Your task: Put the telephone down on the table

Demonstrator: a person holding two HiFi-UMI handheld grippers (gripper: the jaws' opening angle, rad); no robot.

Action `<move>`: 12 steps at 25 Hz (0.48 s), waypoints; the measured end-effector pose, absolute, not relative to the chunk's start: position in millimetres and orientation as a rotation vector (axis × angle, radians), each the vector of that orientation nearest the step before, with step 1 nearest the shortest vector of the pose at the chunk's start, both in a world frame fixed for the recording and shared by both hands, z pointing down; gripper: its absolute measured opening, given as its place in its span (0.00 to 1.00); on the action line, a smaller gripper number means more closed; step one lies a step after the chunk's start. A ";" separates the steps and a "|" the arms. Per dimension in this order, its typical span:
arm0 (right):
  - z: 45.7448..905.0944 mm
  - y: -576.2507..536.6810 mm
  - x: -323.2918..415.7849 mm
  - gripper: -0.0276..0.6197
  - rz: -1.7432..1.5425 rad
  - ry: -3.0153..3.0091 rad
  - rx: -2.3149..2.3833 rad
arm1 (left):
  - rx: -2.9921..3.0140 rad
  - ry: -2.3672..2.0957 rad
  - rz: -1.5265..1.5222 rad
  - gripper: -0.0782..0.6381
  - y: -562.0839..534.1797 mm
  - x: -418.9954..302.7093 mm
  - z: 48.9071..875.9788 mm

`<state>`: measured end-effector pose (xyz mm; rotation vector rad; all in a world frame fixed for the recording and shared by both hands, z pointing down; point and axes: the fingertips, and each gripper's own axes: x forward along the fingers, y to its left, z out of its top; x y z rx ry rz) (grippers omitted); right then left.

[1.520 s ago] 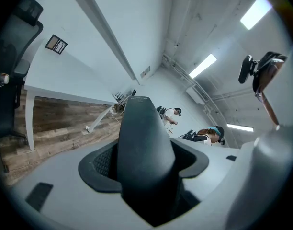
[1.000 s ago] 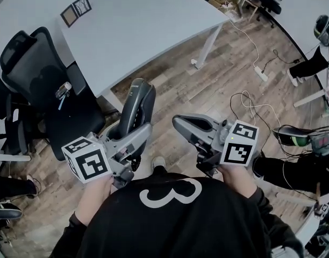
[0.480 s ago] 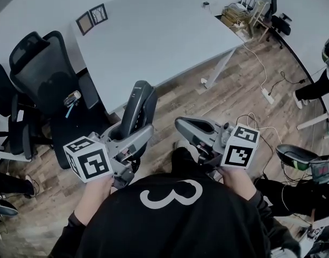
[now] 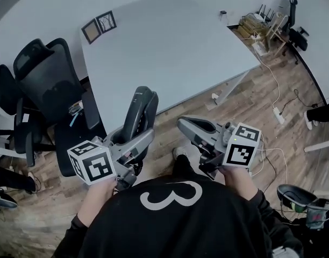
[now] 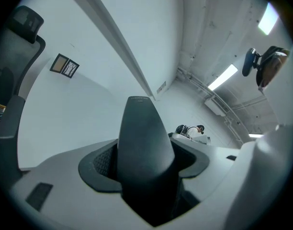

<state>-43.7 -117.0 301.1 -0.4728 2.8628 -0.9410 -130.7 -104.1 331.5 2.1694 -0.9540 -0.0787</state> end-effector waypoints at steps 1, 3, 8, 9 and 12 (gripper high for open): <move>302.0 -130.8 -42.3 0.06 -0.950 2.867 -0.461 | 2.160 -0.964 -0.079 0.54 -116.7 -129.0 333.1; 304.2 -156.9 -39.0 0.06 -0.963 2.874 -0.442 | 2.136 -0.982 -0.085 0.54 -140.8 -125.1 335.8; 310.0 -216.6 -27.7 0.06 -0.991 2.884 -0.415 | 2.104 -1.017 -0.073 0.54 -195.6 -115.2 344.8; 311.7 -227.6 -25.0 0.06 -1.002 2.884 -0.412 | 2.095 -1.024 -0.070 0.54 -205.7 -112.8 346.5; 316.0 -256.3 -18.3 0.06 -1.036 2.879 -0.397 | 2.069 -1.044 -0.067 0.54 -232.5 -106.2 351.1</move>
